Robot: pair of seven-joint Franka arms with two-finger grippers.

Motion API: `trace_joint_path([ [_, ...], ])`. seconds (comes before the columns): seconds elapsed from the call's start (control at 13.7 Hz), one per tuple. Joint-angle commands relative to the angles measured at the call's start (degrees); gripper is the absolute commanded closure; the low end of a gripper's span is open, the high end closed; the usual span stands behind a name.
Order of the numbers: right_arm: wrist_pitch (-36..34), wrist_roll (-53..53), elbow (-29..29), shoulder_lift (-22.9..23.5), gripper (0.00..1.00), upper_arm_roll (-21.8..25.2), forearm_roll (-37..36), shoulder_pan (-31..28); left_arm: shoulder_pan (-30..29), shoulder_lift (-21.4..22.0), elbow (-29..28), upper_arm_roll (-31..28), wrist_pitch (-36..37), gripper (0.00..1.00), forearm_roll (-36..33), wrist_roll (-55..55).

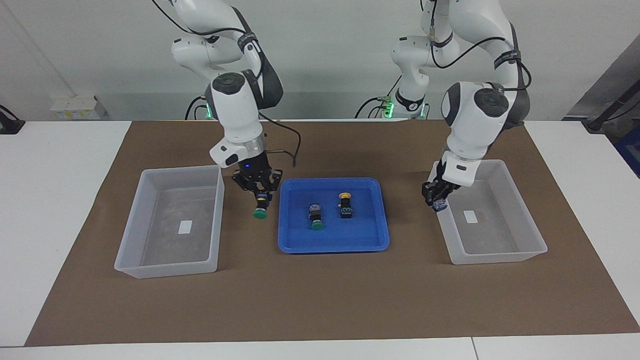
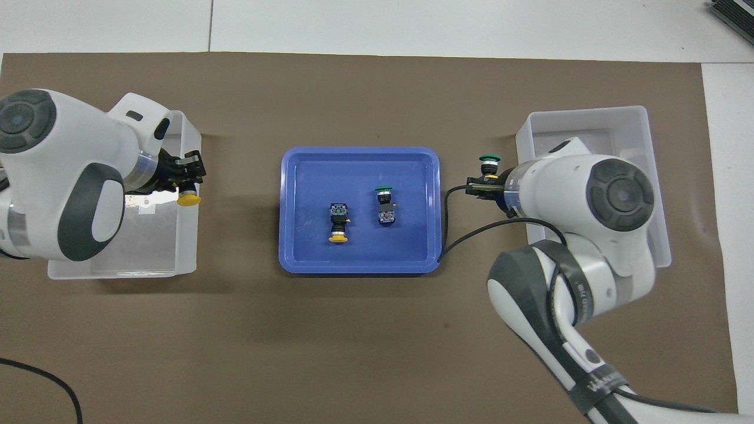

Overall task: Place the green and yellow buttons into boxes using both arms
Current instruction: 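Carry the yellow button to the left box while the right gripper carries green, then release the buttons into the boxes with both grippers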

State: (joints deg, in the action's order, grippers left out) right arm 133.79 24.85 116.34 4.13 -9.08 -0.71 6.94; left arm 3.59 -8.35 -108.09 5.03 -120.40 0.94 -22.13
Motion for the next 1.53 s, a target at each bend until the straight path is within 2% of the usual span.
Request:
trace_joint_path([
  [0.0,-0.11,-8.46,0.91,-0.96,1.0,-0.59,-1.05,-7.01,-5.59,0.44,-0.1,0.5,1.13,1.0,3.09,12.77],
  [0.07,0.07,-12.41,1.17,-0.7,1.0,-0.67,-1.05,-9.55,-6.92,0.79,-1.24,0.42,0.09,1.0,3.1,16.39],
  [0.29,0.68,-23.14,1.44,1.14,1.0,-0.68,-1.05,-15.89,-9.3,1.06,-8.96,0.41,-10.18,1.0,3.1,22.04],
  [0.36,3.29,-25.18,1.35,2.45,1.0,-0.68,-0.96,-16.78,-9.3,0.44,-9.94,0.41,-12.21,1.0,3.1,22.13],
  [0.66,8.14,-28.44,2.23,7.29,1.0,-0.68,-0.96,-21.17,-9.39,-3.77,-15.04,0.41,-23.71,1.0,3.1,24.76],
  [0.8,9.03,-28.54,2.23,9.92,1.0,-0.68,-0.96,-22.84,-9.39,-5.45,-15.57,0.33,-26.64,1.0,3.1,25.12],
  [0.87,9.99,-28.54,2.31,10.37,1.0,-0.59,-0.96,-23.2,-9.3,-5.54,-15.49,0.33,-26.56,0.92,3.1,25.21],
  [0.95,10.43,-28.45,2.49,10.98,0.99,-0.59,-0.96,-23.29,-8.87,-5.54,-15.31,0.33,-26.29,0.69,3.01,25.3],
  [1.02,10.35,-28.19,2.4,11.25,0.75,-0.59,-0.96,-23.29,-8.6,-5.54,-14.96,0.33,-25.77,0.5,3.01,25.99],
  [1.09,10.35,-27.66,2.23,11.25,0.38,-0.59,-0.96,-23.2,-8.6,-5.54,-14.35,0.33,-24.81,0.36,2.84,26.26],
  [1.17,10.26,-27.66,2.14,11.25,0.33,-0.67,-0.96,-23.29,-8.6,-5.19,-13.21,0.33,-22.62,0.26,2.57,26.27],
  [1.24,9.91,-27.66,1.96,11.25,0.32,-0.68,-0.96,-23.29,-8.6,-4.84,-11.46,0.33,-19.64,0.2,2.4,26.27],
  [1.46,9.21,-27.48,1.52,8.81,0.19,-0.76,-0.87,-22.07,-8.43,-1.42,-7.84,0.41,-11.81,0.14,1.96,25.74],
])
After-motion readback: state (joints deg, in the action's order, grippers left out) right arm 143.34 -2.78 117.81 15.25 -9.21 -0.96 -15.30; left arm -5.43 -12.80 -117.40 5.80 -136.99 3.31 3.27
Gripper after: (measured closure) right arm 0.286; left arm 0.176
